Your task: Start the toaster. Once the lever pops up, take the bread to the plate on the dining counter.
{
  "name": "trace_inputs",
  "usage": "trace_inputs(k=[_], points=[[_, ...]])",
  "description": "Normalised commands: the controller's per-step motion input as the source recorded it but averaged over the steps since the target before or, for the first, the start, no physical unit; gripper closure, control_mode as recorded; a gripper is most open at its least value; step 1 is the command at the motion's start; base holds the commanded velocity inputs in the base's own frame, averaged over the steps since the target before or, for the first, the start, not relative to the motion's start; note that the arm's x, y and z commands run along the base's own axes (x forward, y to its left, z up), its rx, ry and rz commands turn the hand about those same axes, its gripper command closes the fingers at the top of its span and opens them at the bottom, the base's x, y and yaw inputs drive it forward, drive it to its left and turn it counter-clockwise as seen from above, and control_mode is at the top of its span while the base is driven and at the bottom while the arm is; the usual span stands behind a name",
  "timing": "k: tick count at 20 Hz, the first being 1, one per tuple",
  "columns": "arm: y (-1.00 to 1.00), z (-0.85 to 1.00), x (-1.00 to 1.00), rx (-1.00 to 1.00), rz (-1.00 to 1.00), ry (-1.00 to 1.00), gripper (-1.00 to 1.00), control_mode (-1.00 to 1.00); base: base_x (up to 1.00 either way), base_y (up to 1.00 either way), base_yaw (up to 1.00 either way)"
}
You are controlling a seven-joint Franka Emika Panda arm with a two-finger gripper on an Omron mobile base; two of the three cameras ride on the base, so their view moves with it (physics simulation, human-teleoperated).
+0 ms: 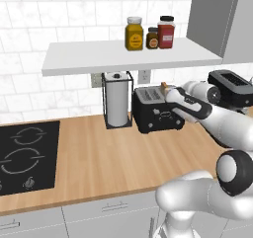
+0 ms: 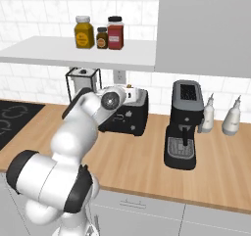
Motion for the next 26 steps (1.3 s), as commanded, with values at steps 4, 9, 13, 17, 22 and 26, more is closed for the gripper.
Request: trace_inputs(k=[4, 9, 13, 17, 22, 26], points=[[0.00, -0.03, 0.38, 0.13, -0.04, 0.03, -1.00, -1.00, 0.00, 0.00, 0.00], [-0.07, -0.09, 0.28, 0.05, 0.00, 0.05, -1.00, -1.00, 0.00, 0.00, 0.00], [0.00, -0.14, 0.18, 0.00, 0.00, 0.00, -1.00, -1.00, 0.00, 0.00, 0.00], [0.00, -0.32, 0.06, 0.00, 0.00, -0.02, -1.00, -1.00, 0.00, 0.00, 0.00], [0.00, -0.34, 0.13, 0.00, -0.01, 0.00, -1.00, -1.00, 0.00, 0.00, 0.00], [-0.05, -0.16, 0.22, 0.00, 0.00, 0.00, -1.00, -1.00, 0.00, 0.00, 0.00]])
